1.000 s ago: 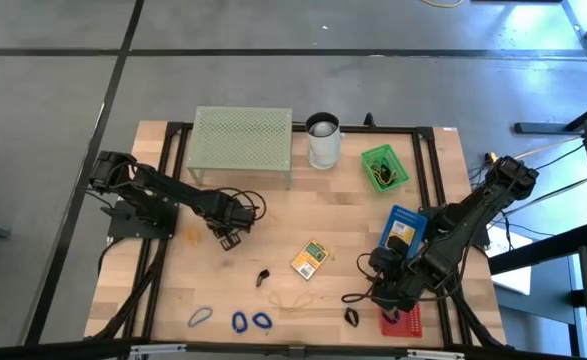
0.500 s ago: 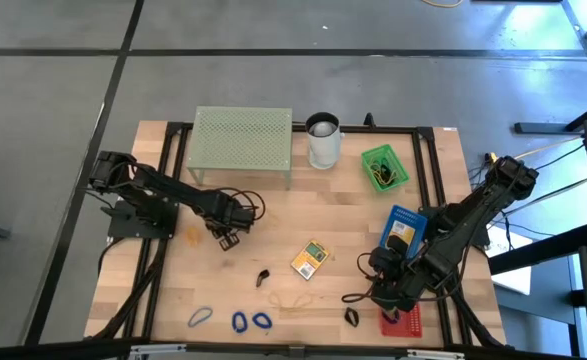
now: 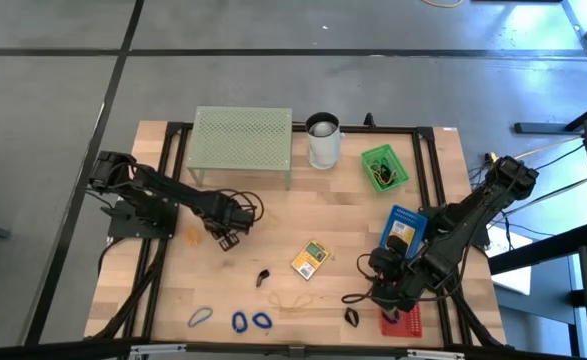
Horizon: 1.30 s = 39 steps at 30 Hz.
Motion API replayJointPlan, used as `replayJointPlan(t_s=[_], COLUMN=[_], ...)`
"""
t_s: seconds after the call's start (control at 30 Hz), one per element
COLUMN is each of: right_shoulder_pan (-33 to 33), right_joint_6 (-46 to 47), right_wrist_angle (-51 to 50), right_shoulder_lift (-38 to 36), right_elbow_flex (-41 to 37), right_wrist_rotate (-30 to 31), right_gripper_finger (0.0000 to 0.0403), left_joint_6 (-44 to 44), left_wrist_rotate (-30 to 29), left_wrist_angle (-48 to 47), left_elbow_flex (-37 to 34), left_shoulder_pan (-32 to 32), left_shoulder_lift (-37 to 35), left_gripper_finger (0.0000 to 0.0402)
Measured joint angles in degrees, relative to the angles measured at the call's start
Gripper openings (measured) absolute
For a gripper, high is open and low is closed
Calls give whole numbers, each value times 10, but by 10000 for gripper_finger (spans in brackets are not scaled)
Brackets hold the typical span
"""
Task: Pick & Place Office Desk Supplies
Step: Put the orange spiral keychain into the red bin
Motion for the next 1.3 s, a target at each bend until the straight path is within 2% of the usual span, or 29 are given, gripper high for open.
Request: replayJointPlan(t_s=[0.3,0.57,0.67,1.0,1.3], right_shoulder_pan=[0,0,0,0,0], right_joint_6=[-2,-2,-2,-3,-3], right_wrist_angle=[5,15,17,44,46], right_shoulder_lift=[0,0,0,0,0], right_elbow_flex=[0,0,0,0,0], right_wrist_rotate=[-13,-14,-14,-15,-15], right_gripper_finger=[194,194,194,194,194], left_joint_6=[-54,-178,-184,-197,-205], left_wrist_rotate=[10,-83,-111,-127,-145], left_wrist_angle=[-8,-5,7,28,148], left_elbow_flex=[1,-7,-21,-51,-139], left_shoulder_pan=[-27,-96,-122,-161,-160], left_shoulder_lift=[-55,-93,-94,-93,-97], left_gripper_finger=[88,88,90,132,164])
